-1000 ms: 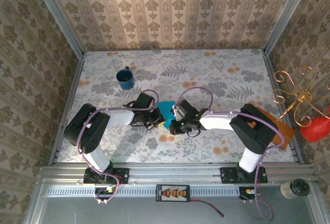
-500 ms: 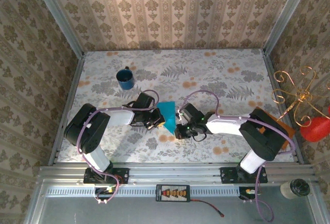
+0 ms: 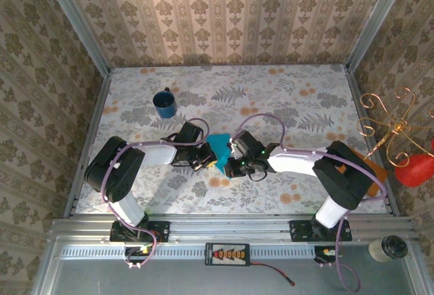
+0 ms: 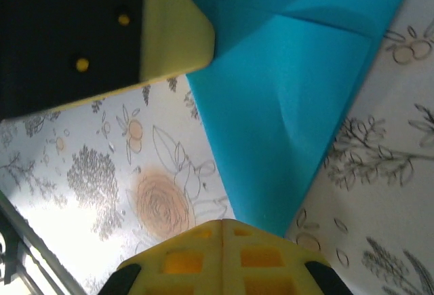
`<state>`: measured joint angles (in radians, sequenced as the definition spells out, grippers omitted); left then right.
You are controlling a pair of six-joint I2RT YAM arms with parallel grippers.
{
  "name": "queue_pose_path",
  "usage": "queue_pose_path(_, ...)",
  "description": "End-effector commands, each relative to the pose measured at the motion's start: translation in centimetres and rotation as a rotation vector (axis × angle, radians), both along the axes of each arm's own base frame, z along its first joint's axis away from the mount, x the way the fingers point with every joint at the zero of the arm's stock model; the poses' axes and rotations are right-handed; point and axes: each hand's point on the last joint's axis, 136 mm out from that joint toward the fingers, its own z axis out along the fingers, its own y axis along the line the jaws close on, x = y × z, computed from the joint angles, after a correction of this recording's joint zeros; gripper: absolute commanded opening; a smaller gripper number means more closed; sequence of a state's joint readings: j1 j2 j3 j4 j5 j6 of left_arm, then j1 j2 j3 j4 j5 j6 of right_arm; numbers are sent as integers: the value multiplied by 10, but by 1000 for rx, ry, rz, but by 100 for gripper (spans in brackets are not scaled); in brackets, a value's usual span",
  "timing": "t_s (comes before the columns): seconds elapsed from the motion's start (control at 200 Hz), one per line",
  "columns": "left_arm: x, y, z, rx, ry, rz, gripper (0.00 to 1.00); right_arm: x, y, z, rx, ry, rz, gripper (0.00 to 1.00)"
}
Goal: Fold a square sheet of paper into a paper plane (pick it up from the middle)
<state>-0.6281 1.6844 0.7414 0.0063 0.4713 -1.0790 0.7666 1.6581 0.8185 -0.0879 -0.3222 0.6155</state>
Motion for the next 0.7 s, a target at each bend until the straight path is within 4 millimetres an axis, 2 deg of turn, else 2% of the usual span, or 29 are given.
queue_pose_path(0.0, -11, 13, -16, 83, 47, -1, 7, 9, 9, 1, 7, -1, -17, 4)
queue_pose_path(0.15, -6, 6, -6, 55, 23, -17, 7, 9, 7, -11, -30, 20, -19, 3)
queue_pose_path(0.425, 5, -8, 22, -6, -104, -62, 6, -1, -11, -36, -112, 57, -27, 2)
queue_pose_path(0.61, -4, -18, 28, -54, -157, -108, 5, -2, -15, -39, -130, 66, -40, 1)
queue_pose_path(0.695, -11, -19, 24, -39, -156, -134, 5, -2, -15, -39, -131, 69, -41, 1)
